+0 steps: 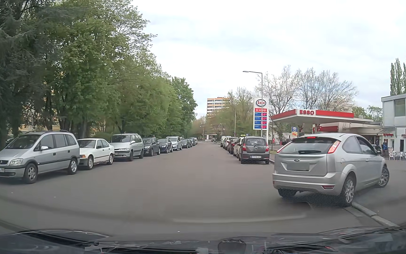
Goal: Follow the waypoints while adhering to traffic rules and regulations
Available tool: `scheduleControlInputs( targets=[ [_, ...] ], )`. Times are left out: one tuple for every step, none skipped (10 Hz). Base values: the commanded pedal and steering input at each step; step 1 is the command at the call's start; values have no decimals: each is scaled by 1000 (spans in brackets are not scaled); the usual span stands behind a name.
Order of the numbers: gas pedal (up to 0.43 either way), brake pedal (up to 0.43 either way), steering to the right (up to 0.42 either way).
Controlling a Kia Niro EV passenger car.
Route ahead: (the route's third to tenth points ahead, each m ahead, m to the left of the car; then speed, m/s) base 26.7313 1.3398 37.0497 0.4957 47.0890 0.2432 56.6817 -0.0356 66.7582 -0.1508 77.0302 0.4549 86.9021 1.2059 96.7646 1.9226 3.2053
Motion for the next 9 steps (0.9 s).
scheduleControlInputs(
  targets=[
    [169,0,4],
    [177,0,4],
    [189,0,3],
    [197,0,0],
    [220,0,-2],
    [220,0,-2],
    [220,0,-2],
    [220,0,-2],
    [220,0,-2]
  ],
)
